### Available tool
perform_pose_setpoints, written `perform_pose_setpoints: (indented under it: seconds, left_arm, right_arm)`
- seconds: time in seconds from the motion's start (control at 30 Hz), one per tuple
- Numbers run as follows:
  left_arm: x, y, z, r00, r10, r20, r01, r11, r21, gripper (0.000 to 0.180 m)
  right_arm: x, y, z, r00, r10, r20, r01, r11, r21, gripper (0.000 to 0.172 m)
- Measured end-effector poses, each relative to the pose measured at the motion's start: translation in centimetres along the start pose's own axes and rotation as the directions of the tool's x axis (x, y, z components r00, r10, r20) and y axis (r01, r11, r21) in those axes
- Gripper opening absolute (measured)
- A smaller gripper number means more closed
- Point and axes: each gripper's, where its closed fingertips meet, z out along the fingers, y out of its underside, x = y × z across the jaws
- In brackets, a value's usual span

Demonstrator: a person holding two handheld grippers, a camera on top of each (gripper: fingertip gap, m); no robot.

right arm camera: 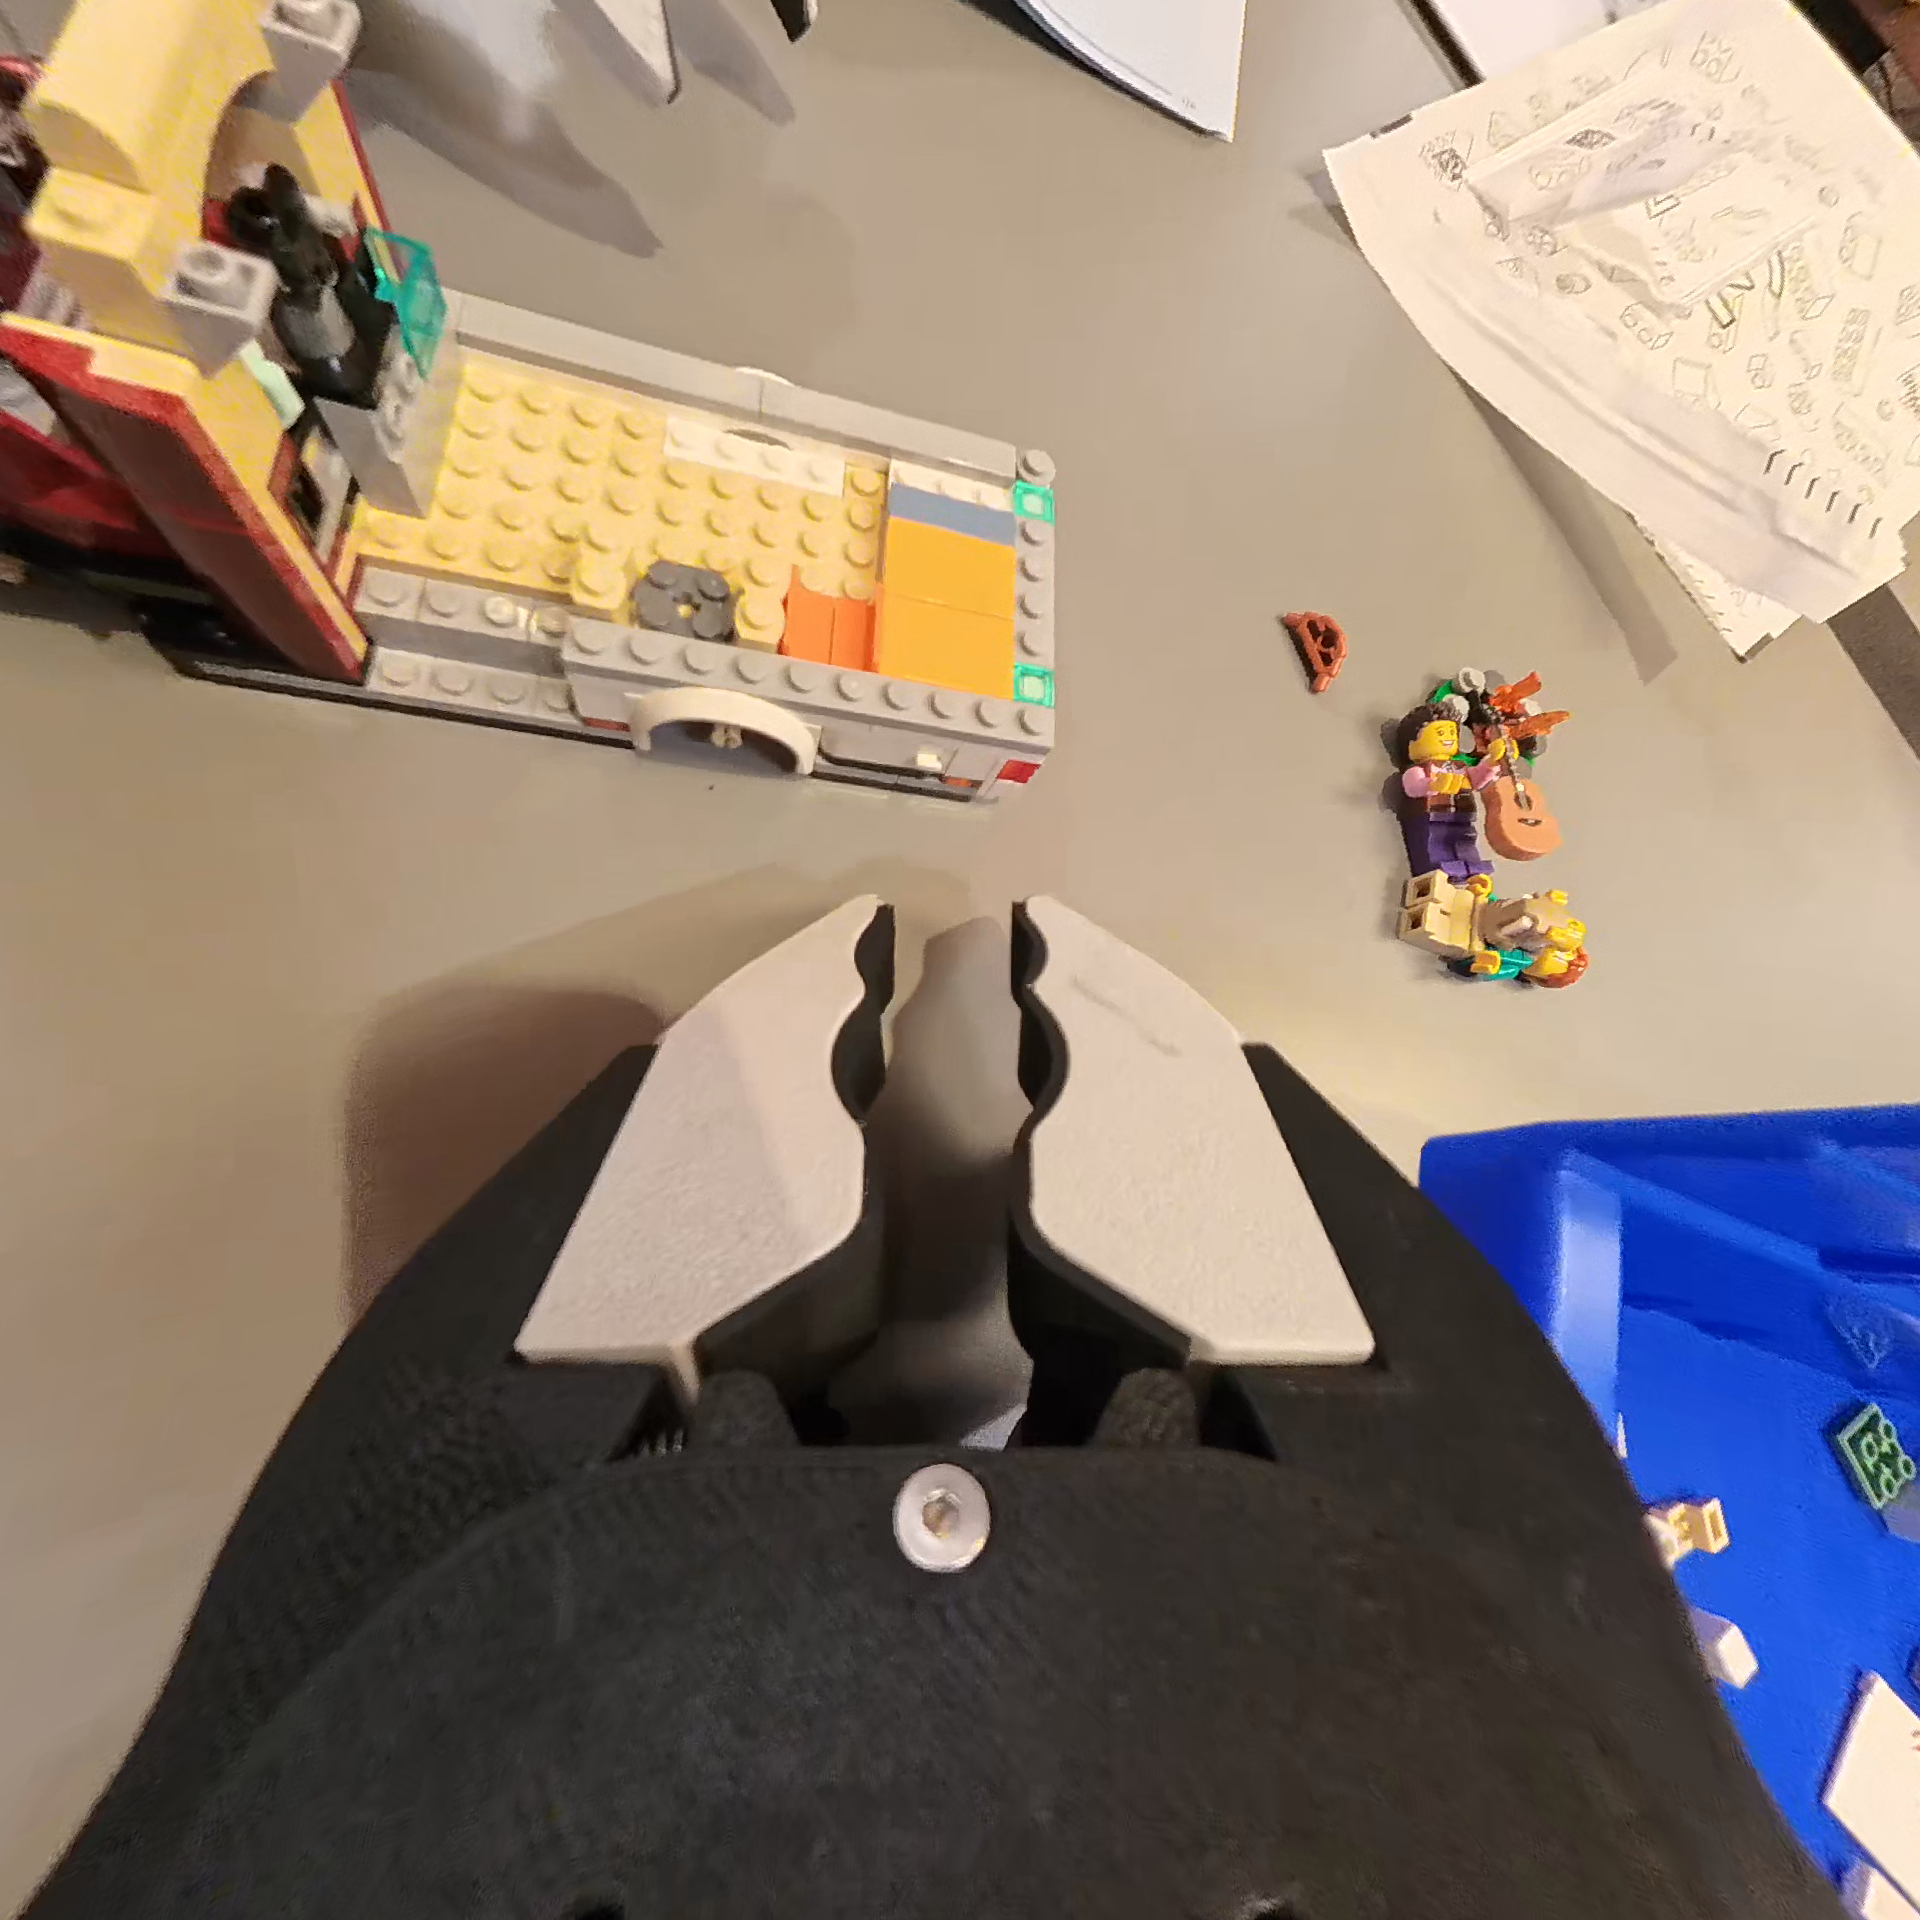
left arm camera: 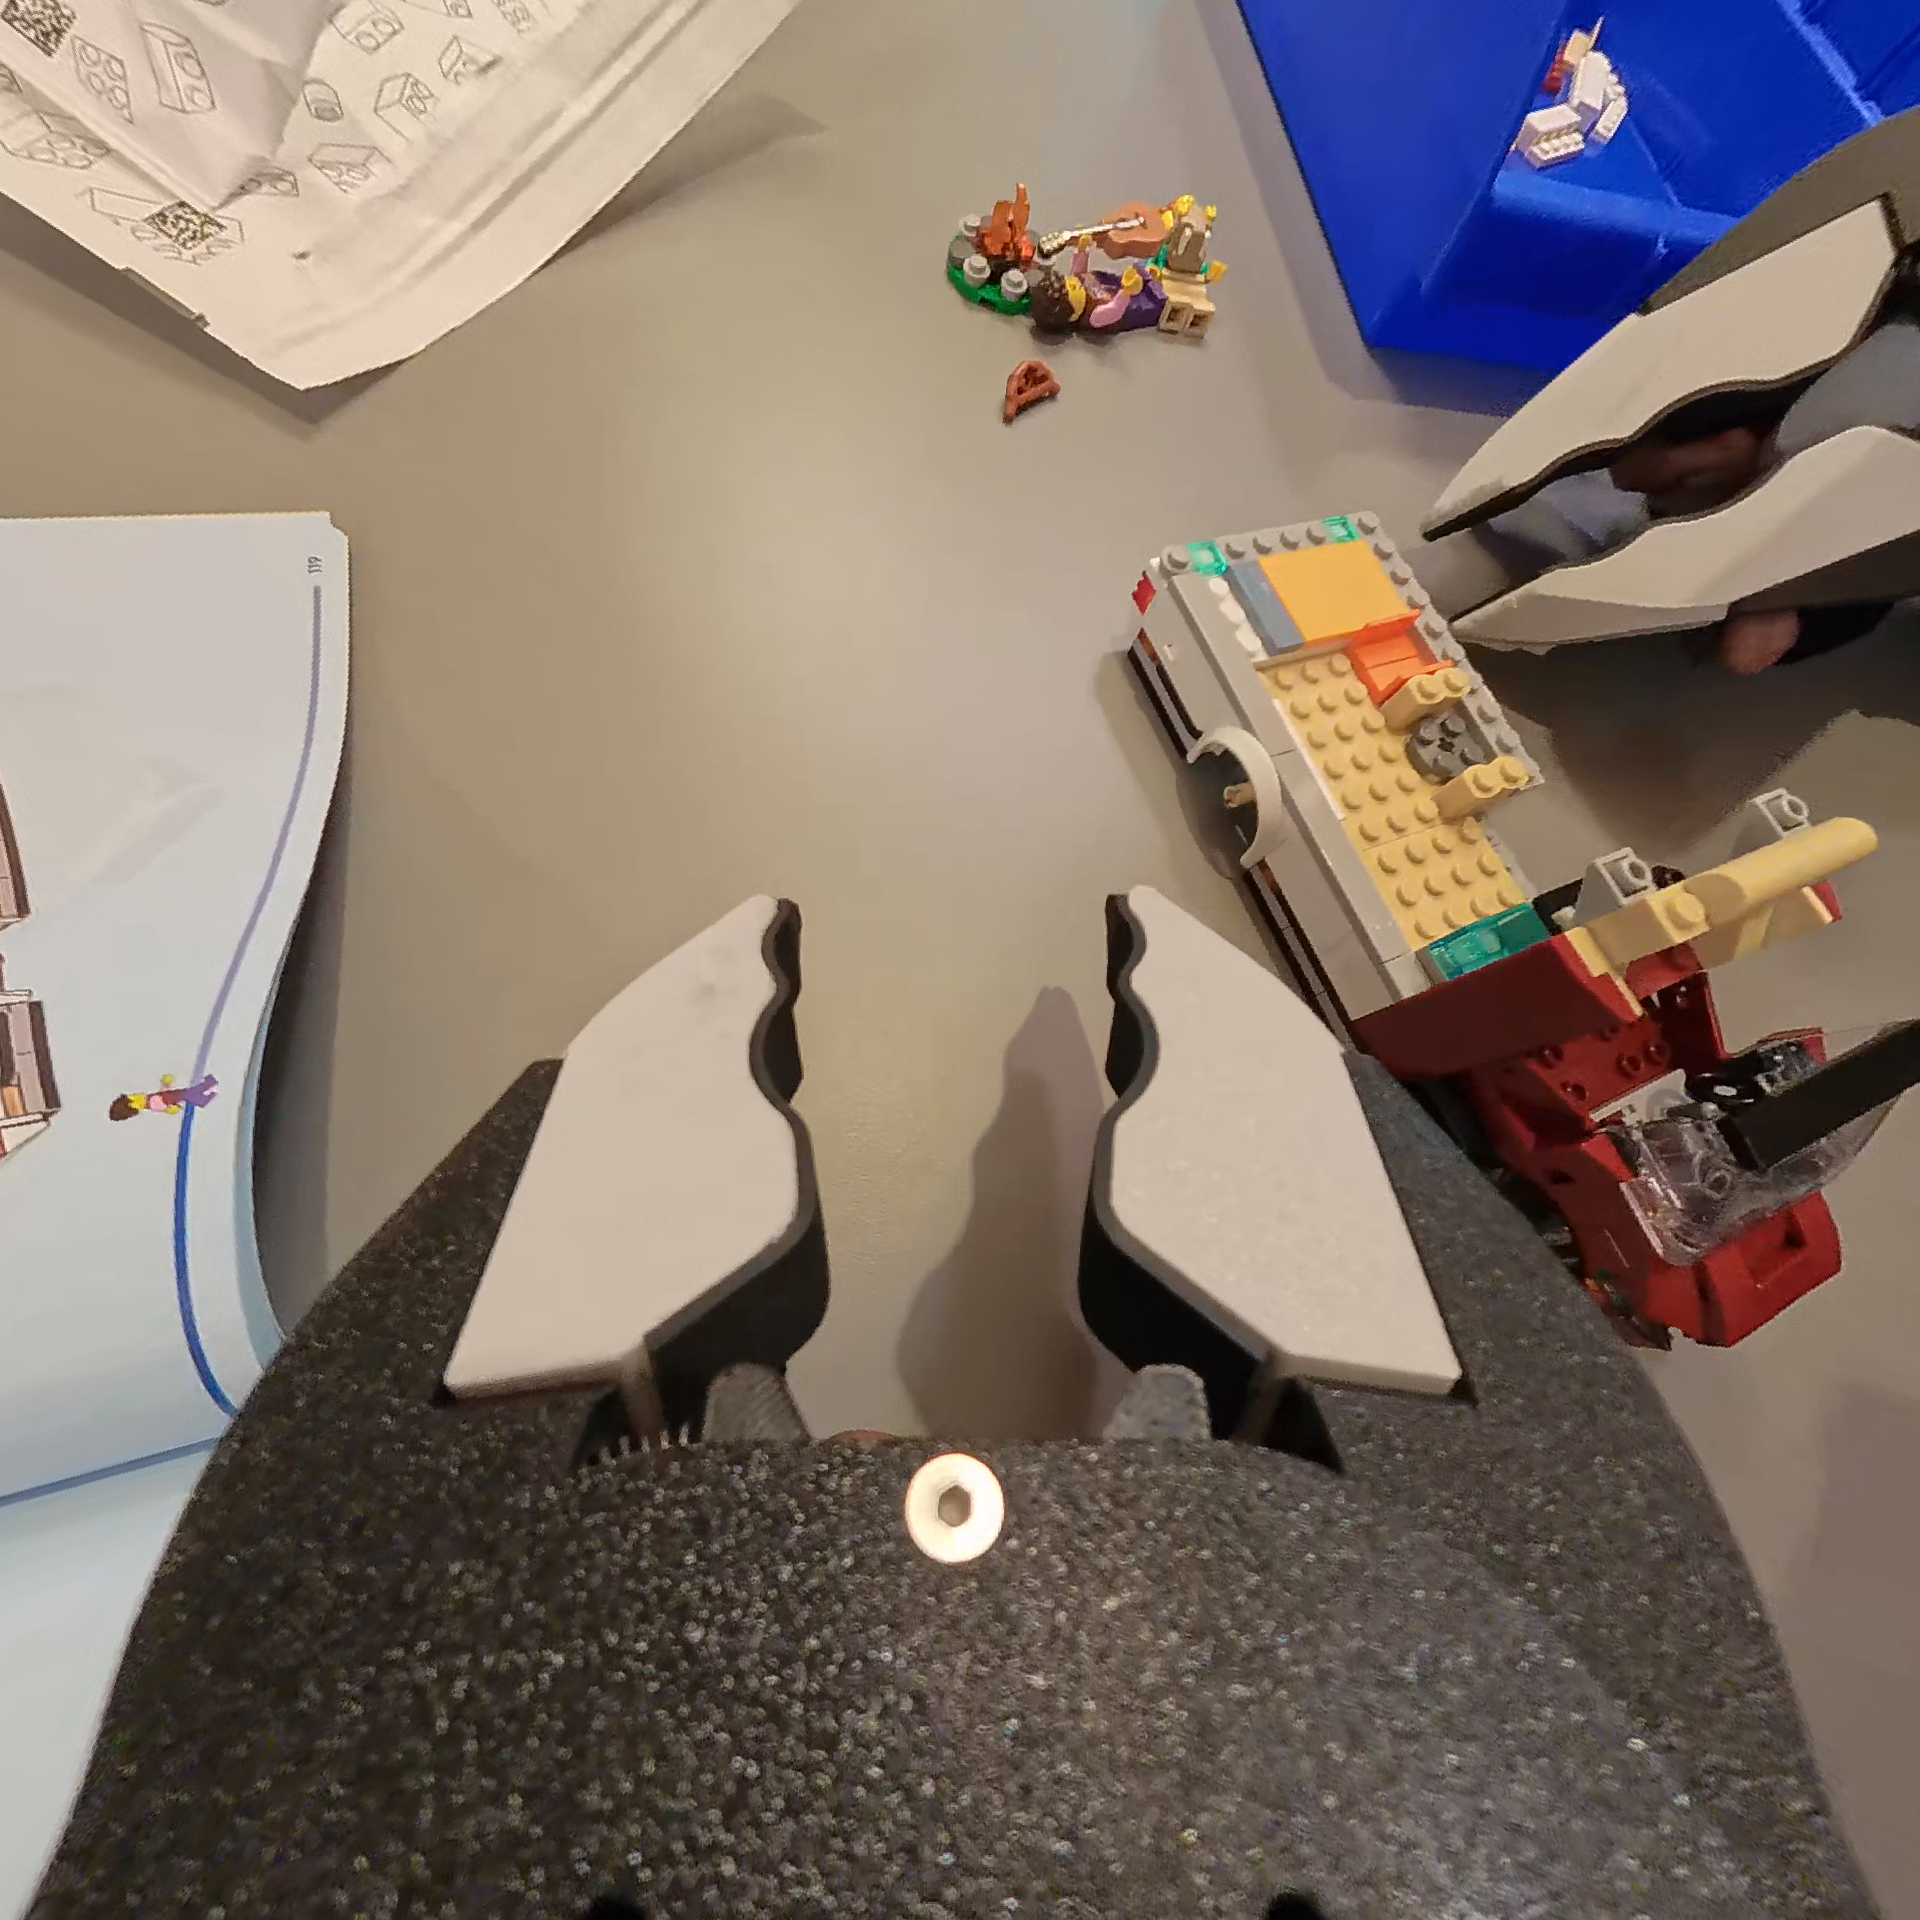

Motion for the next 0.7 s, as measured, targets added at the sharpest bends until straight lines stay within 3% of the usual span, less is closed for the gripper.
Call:
perform_pose_setpoints:
  seconds: [0.13,0.23,0.33,0.43,0.53,0.7]
  left_arm:
    - [-0.3,0.0,0.0,1.0,-0.016,0.011,0.016,1.0,0.0,0.057]
    - [-0.4,-0.1,-0.1,1.0,-0.025,0.013,0.025,1.0,0.006,0.057]
    - [-0.4,-0.1,0.0,0.999,-0.032,0.012,0.032,0.999,0.003,0.058]
    - [-0.5,-0.1,0.1,0.999,-0.04,0.012,0.04,0.999,-0.002,0.058]
    - [-0.7,-0.1,0.2,0.999,-0.047,0.019,0.047,0.999,-0.006,0.058]
    - [-1.1,-0.1,0.2,0.997,-0.062,0.043,0.062,0.998,-0.003,0.058]
  right_arm:
    - [-0.7,-0.8,-1.0,1.0,0.022,0.012,-0.023,0.998,0.055,0.025]
    - [-1.1,-3.1,-5.6,0.996,0.024,0.091,-0.036,0.99,0.139,0.023]
    - [4.5,-3.1,-11.6,1.0,-0.022,-0.019,0.024,0.997,0.075,0.022]
    - [11.8,0.4,-14.9,0.985,-0.089,-0.148,0.07,0.989,-0.127,0.022]
    - [12.8,4.2,-13.6,0.995,-0.102,-0.006,0.096,0.958,-0.271,0.013]
    - [10.9,10.7,-8.7,0.957,-0.119,0.263,0.243,0.824,-0.512,0.025]
